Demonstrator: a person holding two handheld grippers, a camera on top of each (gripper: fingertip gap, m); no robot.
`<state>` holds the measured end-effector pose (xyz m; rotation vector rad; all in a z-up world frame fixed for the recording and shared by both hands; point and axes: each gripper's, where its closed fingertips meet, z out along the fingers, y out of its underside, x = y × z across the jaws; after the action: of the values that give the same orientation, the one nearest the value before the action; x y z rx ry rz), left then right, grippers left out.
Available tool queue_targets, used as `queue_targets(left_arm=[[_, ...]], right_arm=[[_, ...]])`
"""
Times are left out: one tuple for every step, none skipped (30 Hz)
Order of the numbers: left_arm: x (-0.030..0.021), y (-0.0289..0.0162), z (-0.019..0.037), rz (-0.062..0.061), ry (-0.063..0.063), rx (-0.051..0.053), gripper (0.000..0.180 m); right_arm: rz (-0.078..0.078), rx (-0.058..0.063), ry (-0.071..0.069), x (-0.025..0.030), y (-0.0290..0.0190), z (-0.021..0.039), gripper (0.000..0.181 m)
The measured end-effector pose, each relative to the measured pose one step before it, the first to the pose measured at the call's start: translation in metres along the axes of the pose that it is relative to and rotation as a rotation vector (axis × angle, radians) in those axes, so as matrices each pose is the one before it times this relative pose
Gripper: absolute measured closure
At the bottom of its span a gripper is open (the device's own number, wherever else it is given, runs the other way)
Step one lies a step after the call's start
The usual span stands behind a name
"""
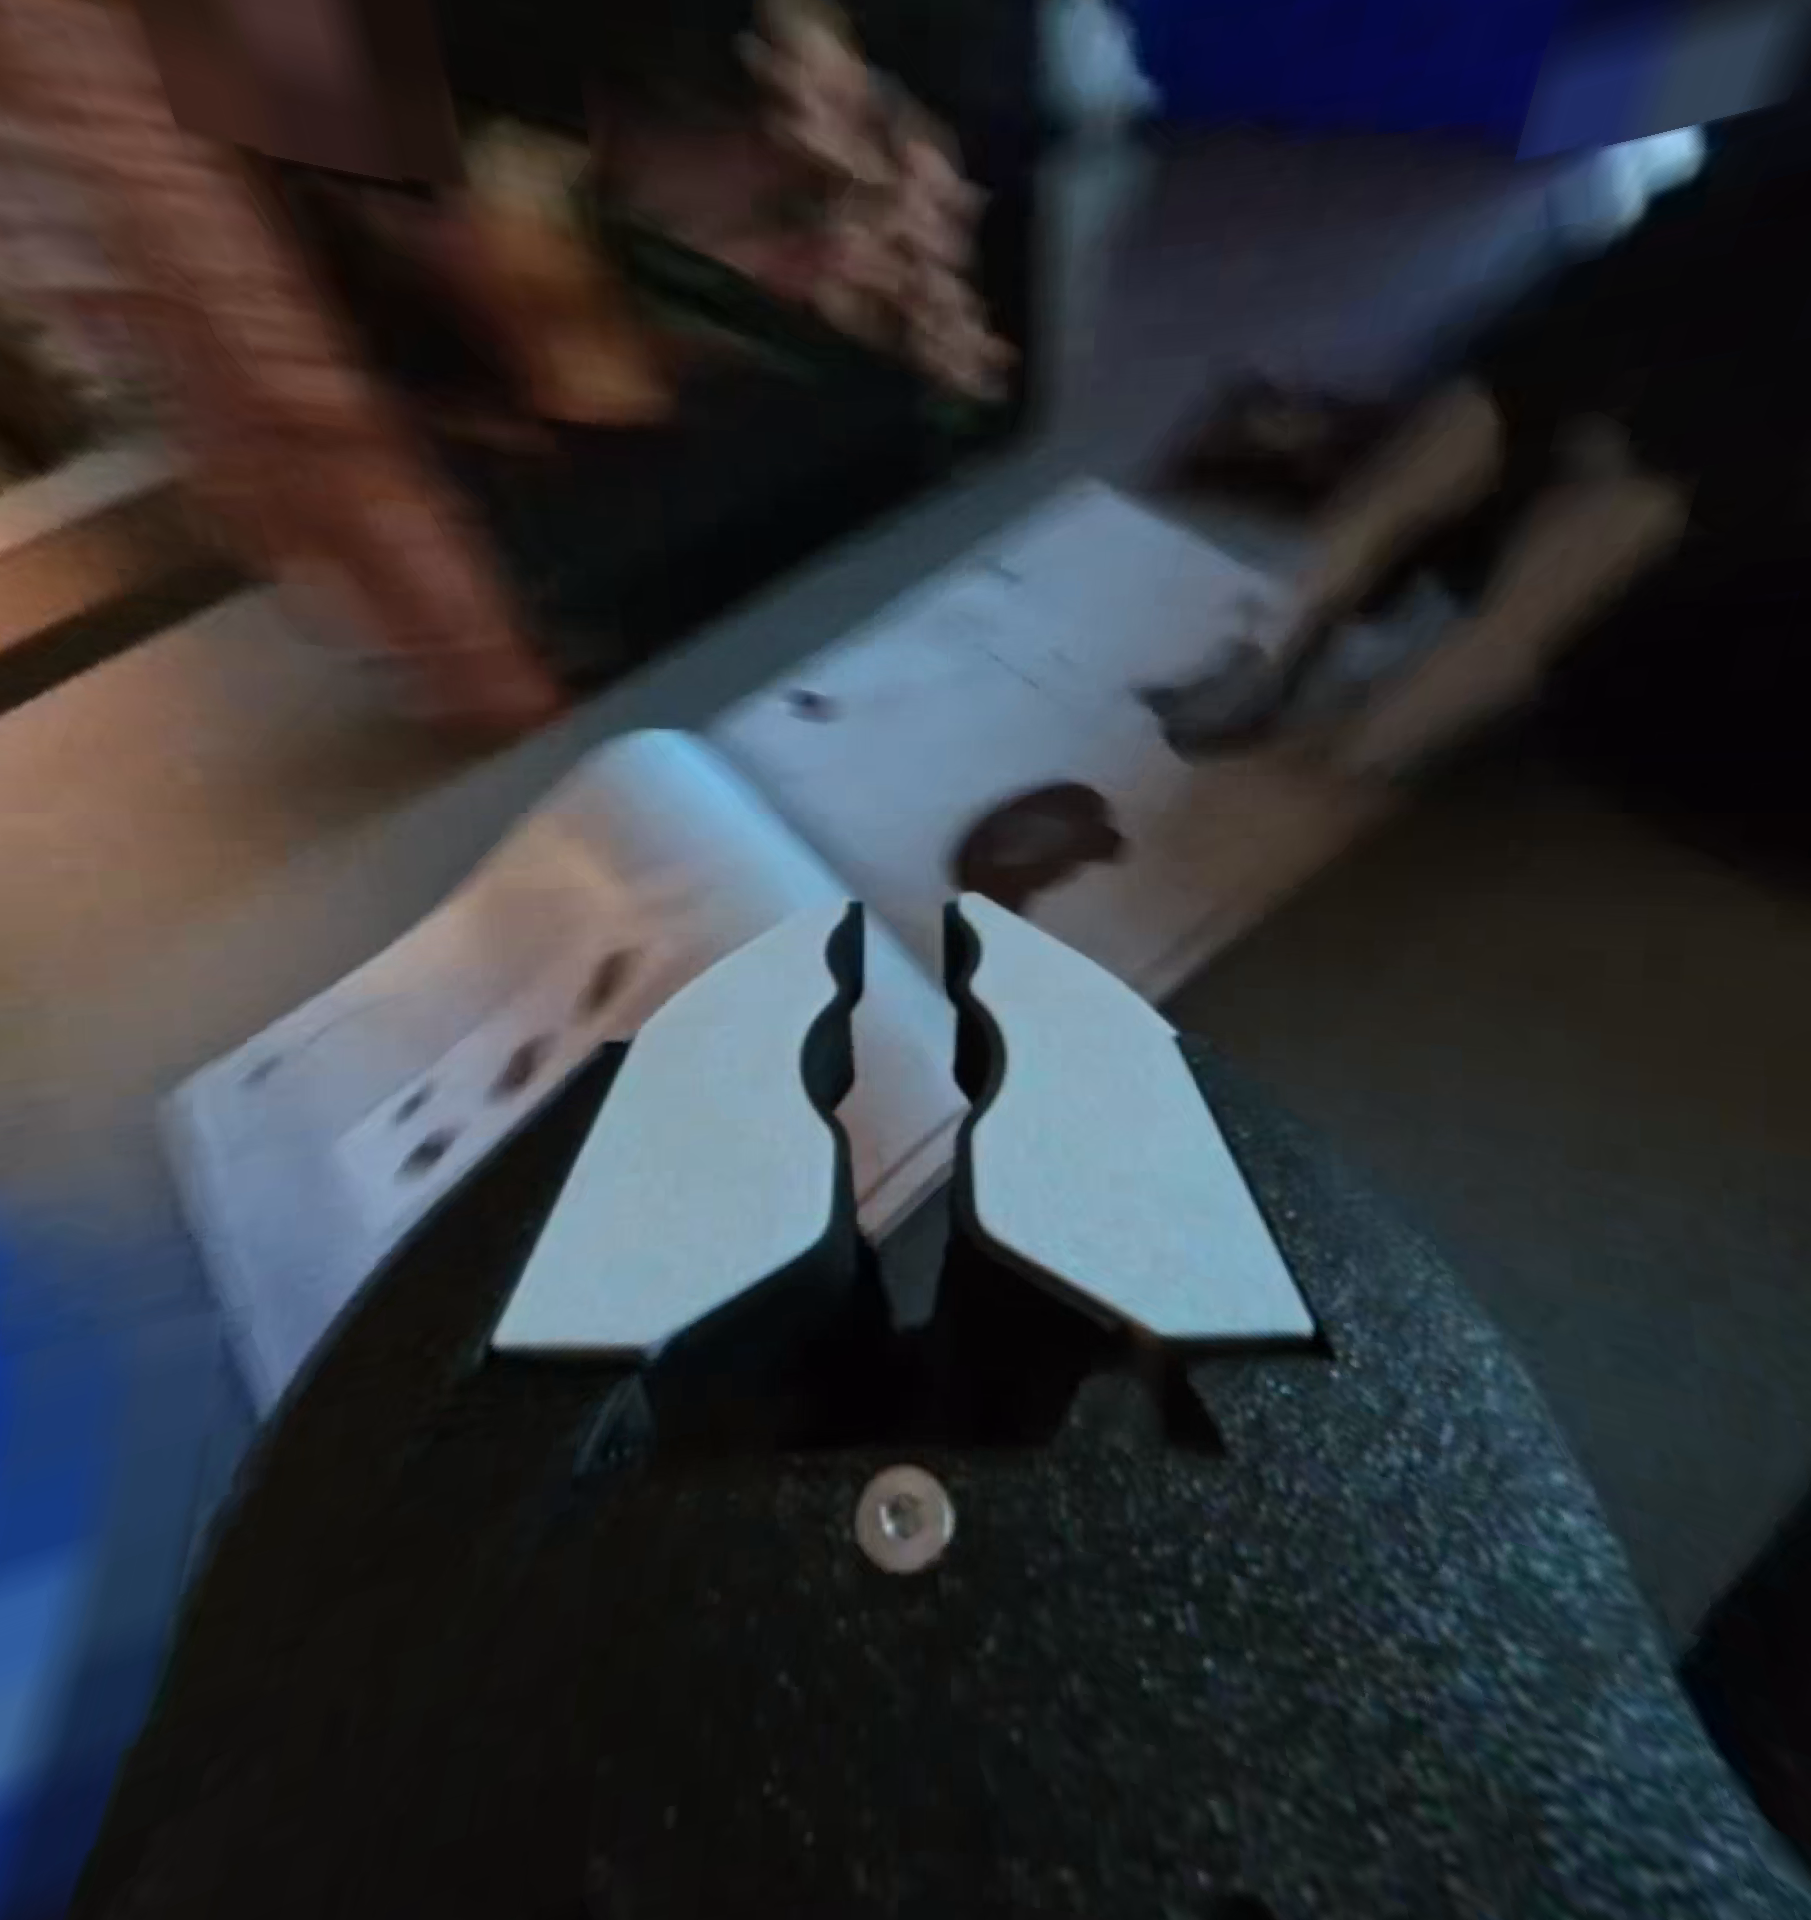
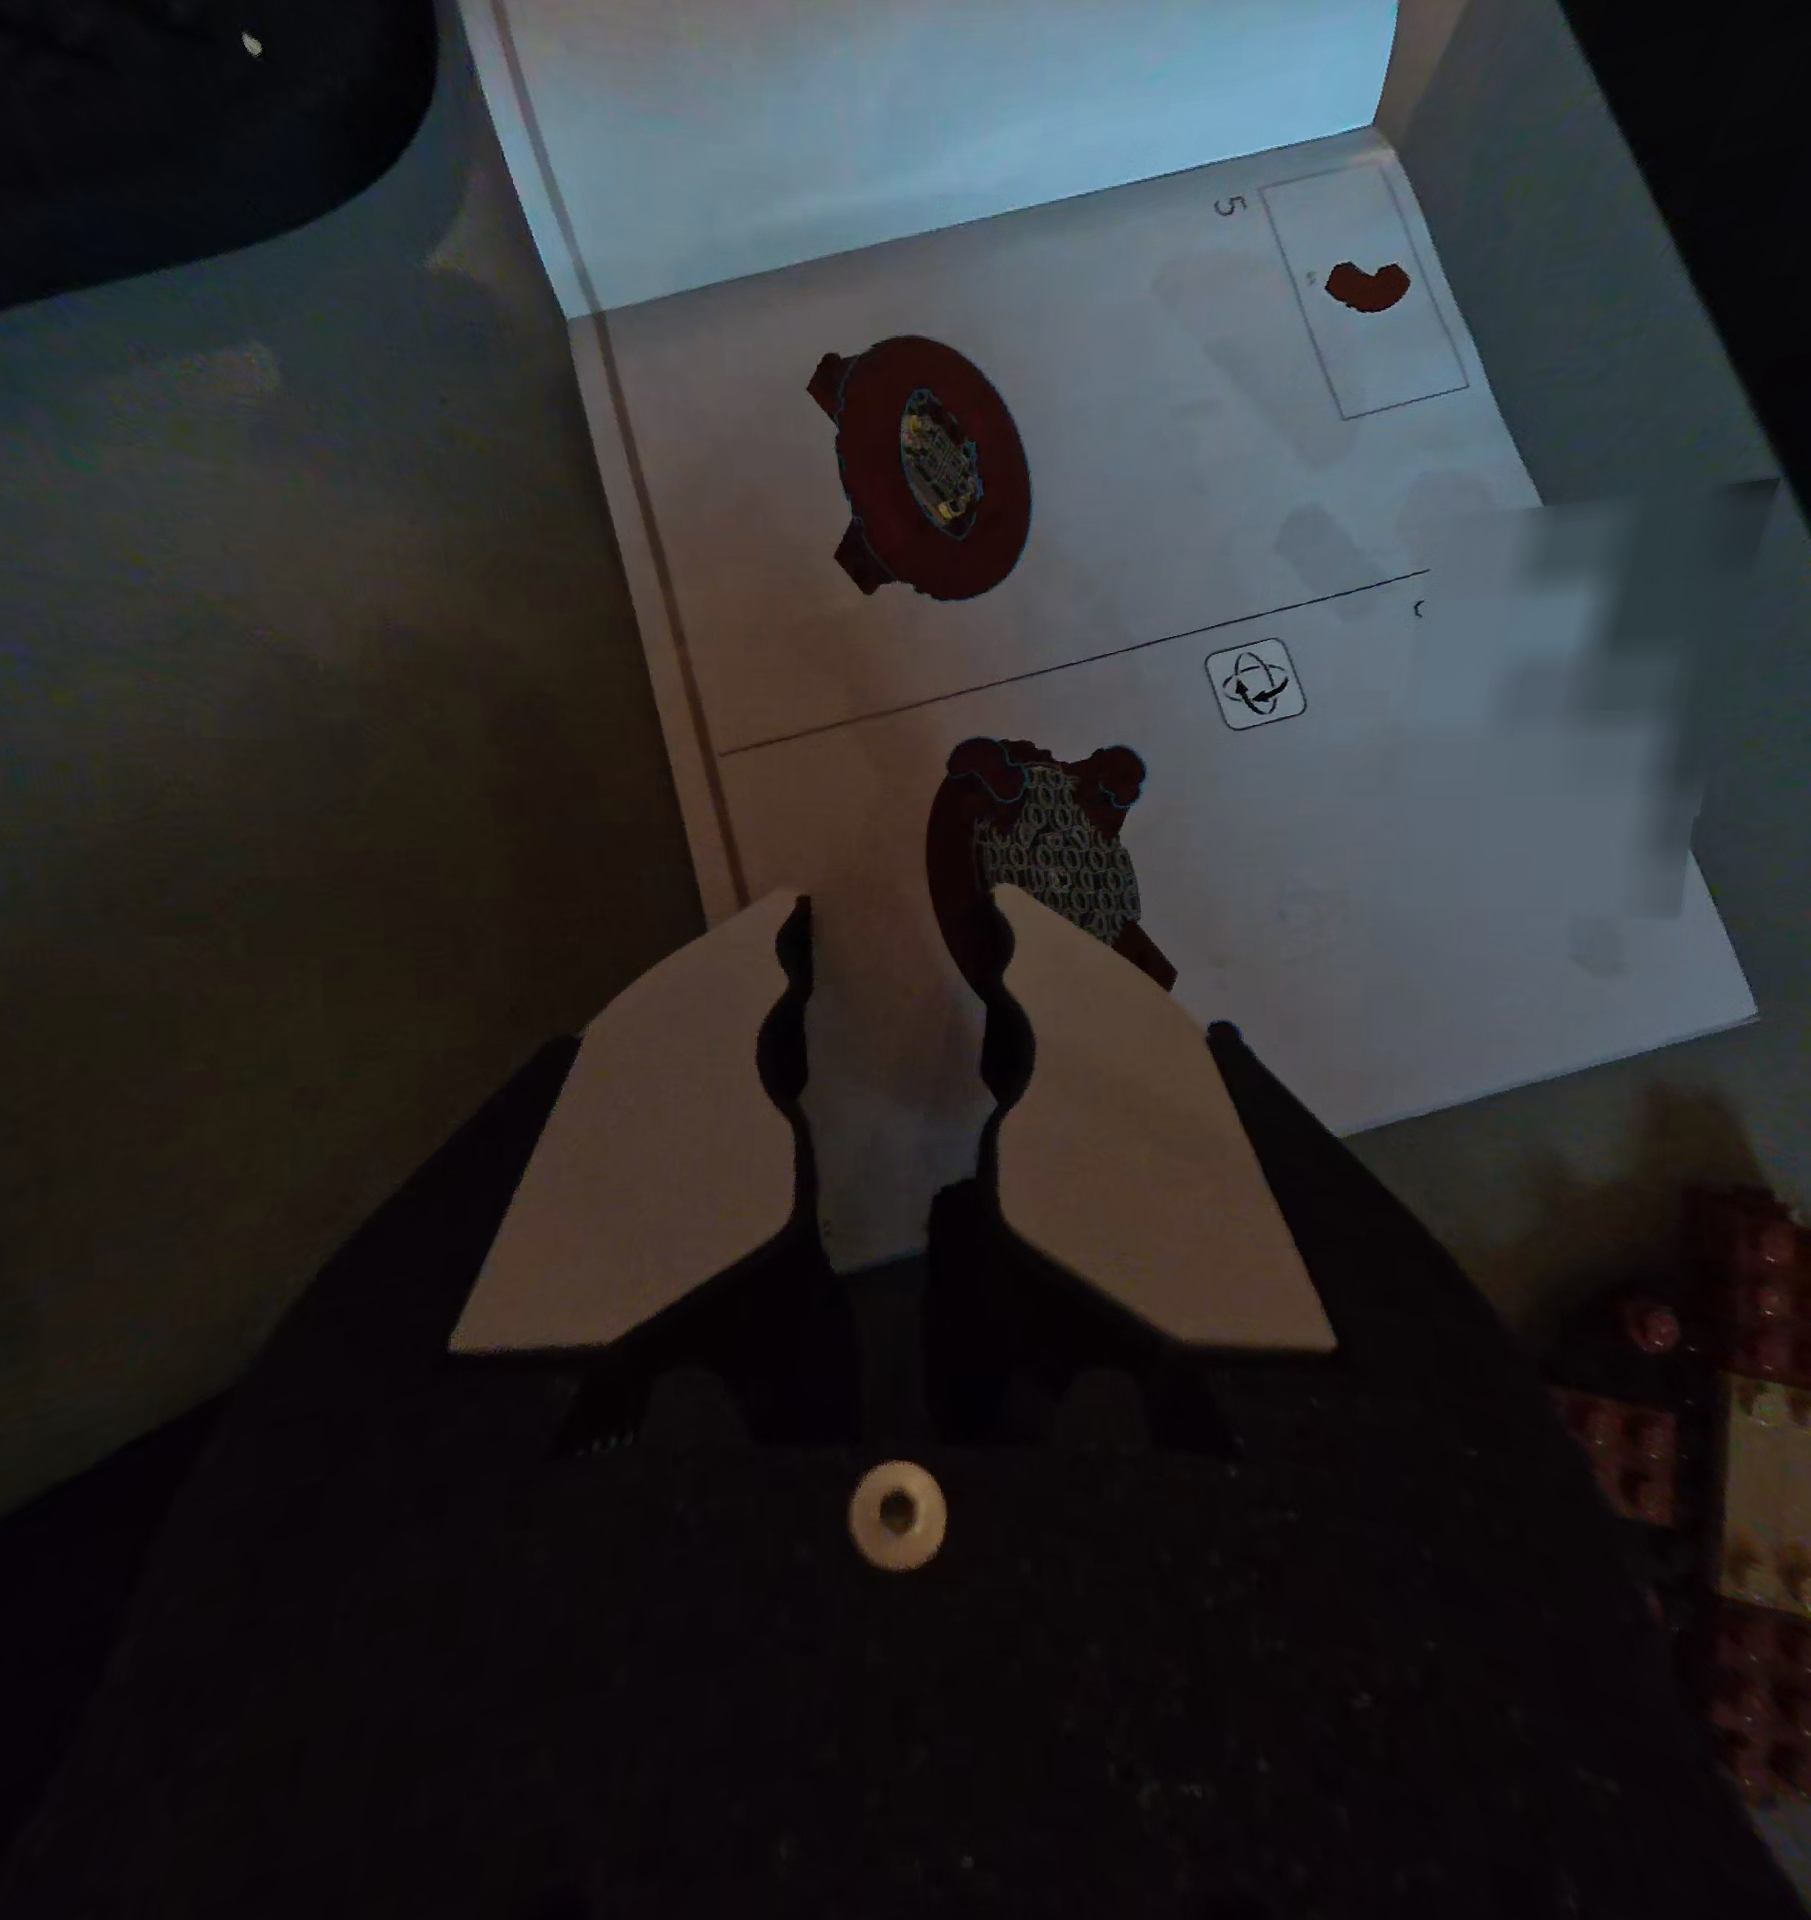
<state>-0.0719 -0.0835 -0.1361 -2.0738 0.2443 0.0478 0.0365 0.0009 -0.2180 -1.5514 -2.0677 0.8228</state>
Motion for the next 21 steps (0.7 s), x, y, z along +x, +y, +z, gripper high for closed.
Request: queue_targets(left_arm=[[0.00801,0.00810,0.01509,0.0835,0.0005,-0.0484,0.170],[0.00367,0.01064,0.01290,0.0916,-0.0255,-0.0674,0.172],[-0.00015,0.01280,0.00999,0.0854,-0.0418,-0.0845,0.172],[-0.00301,0.01385,0.00771,0.0615,-0.0540,-0.0885,0.173],[0.00191,0.01269,0.00618,0.0398,-0.0128,-0.0754,0.174],[0.00132,0.00236,0.00190,0.0012,-0.0059,-0.0069,0.180],[0.00031,0.00055,-0.00089,-0.0047,-0.0013,-0.0016,0.180],[0.00047,0.00027,-0.00016,-0.0044,0.0045,-0.0014,0.180],[0.00036,0.00022,-0.00014,-0.0116,0.0062,0.0048,0.180],[0.00020,0.00006,0.00000,-0.0212,0.0098,0.0034,0.180],[0.00010,0.00012,0.00000,-0.0250,0.0123,0.0041,0.180],[0.00001,0.00016,0.00004,-0.0296,0.0141,0.0055,0.180],[0.00011,0.00021,0.00002,-0.0255,0.0153,0.0045,0.180],[0.00006,0.00018,0.00010,-0.0175,0.0128,0.0030,0.180],[-0.00003,0.00016,0.00004,-0.0154,0.0098,0.0007,0.180],[0.00000,0.00005,0.00008,-0.0108,0.0079,0.0005,0.180],[-0.00006,0.00002,0.00010,-0.0080,0.0053,0.0015,0.180],[0.00011,0.00008,0.00006,-0.0064,0.0037,0.0024,0.180],[-0.00003,-0.00004,0.00007,-0.0040,0.0020,0.0020,0.180],[0.00001,-0.00009,0.00000,-0.0015,0.0009,0.0008,0.180],[0.00014,-0.00008,0.00004,-0.0014,0.0003,0.0006,0.180]], right_arm=[[0.0000,0.0008,0.0000,0.00013,-0.00008,0.00017,0.152],[0.0044,0.0014,0.0001,0.00002,-0.00033,-0.00004,0.152],[0.0044,0.0014,0.0012,0.00016,-0.00005,0.00025,0.152],[0.0017,0.0006,0.0046,0.00048,-0.00008,0.00004,0.152],[-0.0022,-0.0009,0.0066,0.00060,0.00005,-0.00013,0.153],[-0.0051,-0.0015,0.0033,-0.00002,0.00002,0.00034,0.153],[-0.0006,-0.0021,-0.0002,-0.00049,0.00011,-0.00027,0.153],[0.0017,-0.0014,-0.0018,-0.00004,0.00011,-0.00017,0.153],[-0.0017,0.0001,-0.0019,0.00031,-0.00008,0.00006,0.153],[-0.0010,0.0003,-0.0024,0.00040,-0.00007,0.00004,0.154],[0.0017,-0.0014,-0.0014,0.00046,0.00011,-0.00004,0.154],[0.0014,-0.0033,0.0000,0.00033,0.00000,-0.00012,0.155],[-0.0017,-0.0050,0.0007,-0.00001,0.00015,0.00010,0.155],[-0.0032,-0.0065,0.0016,-0.00004,0.00014,0.00004,0.155],[0.0014,-0.0064,0.0002,-0.00041,0.00040,-0.00048,0.155],[0.0050,-0.0042,0.0017,0.00015,-0.00007,-0.00002,0.155],[0.0028,-0.0028,0.0021,0.00014,-0.00010,0.00020,0.156],[0.0053,-0.0025,0.0023,0.00005,-0.00005,0.00014,0.156],[0.0097,-0.0032,0.0058,0.00051,0.00004,0.00009,0.157],[0.0111,-0.0032,0.0071,0.00103,-0.00018,0.00013,0.159],[0.0112,-0.0024,0.0046,0.00069,0.00008,0.00001,0.160]])
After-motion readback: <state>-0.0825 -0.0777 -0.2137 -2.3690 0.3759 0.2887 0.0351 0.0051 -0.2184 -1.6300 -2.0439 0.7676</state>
